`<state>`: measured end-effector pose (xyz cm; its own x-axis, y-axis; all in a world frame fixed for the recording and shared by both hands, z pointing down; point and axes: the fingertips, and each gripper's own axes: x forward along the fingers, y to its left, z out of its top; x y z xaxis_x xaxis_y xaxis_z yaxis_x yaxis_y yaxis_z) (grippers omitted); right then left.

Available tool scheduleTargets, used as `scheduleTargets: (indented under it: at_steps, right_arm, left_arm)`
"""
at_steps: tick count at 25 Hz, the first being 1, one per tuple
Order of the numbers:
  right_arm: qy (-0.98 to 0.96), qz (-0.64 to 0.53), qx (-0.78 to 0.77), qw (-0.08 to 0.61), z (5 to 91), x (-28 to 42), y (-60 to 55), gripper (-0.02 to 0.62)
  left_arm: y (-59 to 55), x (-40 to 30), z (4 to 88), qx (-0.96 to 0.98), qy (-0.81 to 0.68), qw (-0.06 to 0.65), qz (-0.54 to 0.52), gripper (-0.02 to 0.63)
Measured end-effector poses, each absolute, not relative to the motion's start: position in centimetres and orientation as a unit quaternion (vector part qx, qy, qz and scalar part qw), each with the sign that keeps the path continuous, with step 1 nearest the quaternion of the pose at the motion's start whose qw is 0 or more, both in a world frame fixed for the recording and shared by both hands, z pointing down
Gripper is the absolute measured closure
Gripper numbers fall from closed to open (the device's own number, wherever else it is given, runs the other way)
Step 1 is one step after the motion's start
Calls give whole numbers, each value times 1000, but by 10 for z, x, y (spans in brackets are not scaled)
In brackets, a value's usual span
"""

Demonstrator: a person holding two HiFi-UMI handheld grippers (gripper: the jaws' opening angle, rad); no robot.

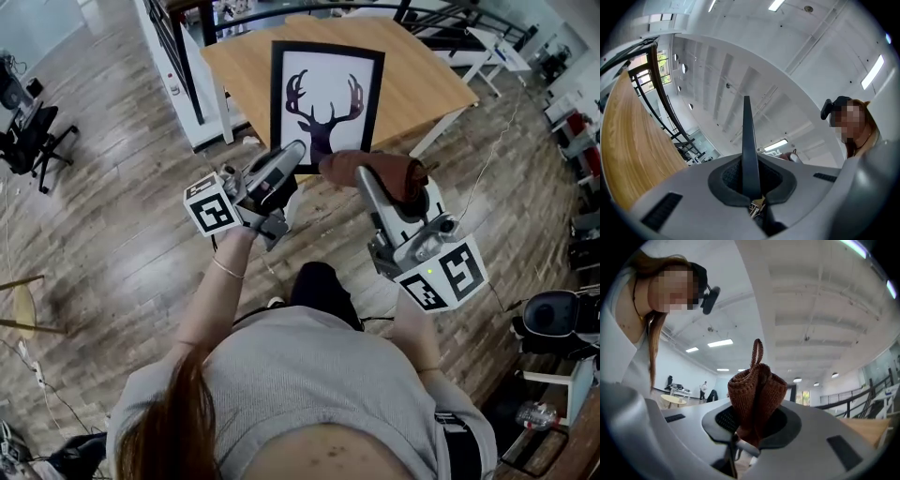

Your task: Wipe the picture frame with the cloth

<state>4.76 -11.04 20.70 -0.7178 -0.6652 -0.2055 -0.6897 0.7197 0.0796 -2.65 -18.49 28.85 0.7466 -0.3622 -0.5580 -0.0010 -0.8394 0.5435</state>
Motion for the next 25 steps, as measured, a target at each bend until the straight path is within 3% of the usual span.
scheduleTargets:
  at_steps: [4,8,12,18,25]
  right_arm:
    - [872,171,-428,162,129,68,-133,499]
    - [835,237,-457,194,85,66,-150,499]
    - [806,290,-492,155,91,61,-186,499]
    - [831,265,-479,101,132,49,-196,499]
    - [850,230,-464,96,154,45,-185,499]
  left_arm:
    - [-183,-27,287,894,-95,268,-346,588]
    - [-182,-27,285,896,-87,267,-343,588]
    - [-178,-28,282,897,-77,261,-348,588]
    - [-177,-28,281,890,-78,267,-361,588]
    - [-174,-28,278,890,-76,259,-368,587]
